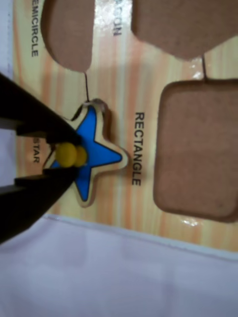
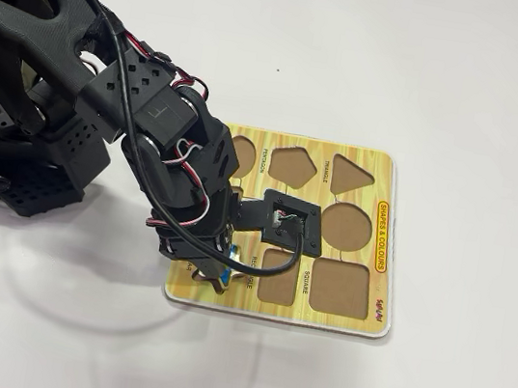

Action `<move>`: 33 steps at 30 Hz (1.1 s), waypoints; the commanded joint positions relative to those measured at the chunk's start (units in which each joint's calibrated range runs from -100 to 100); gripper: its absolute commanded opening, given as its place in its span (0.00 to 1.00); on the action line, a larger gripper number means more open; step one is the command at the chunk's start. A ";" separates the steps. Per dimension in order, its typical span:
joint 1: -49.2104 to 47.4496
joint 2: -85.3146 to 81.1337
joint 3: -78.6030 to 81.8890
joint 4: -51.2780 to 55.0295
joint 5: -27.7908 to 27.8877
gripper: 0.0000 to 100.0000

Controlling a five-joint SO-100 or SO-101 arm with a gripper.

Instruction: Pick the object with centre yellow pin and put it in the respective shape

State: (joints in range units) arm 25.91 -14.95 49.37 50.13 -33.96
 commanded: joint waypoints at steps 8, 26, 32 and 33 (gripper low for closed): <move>0.75 -1.54 -1.17 -1.04 0.22 0.01; 0.85 -1.54 -0.36 -1.04 0.33 0.01; 2.31 -1.45 -0.36 -1.04 2.63 0.01; 2.60 -1.45 -0.27 -1.04 2.94 0.01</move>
State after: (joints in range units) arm 27.50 -14.95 49.37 49.79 -32.55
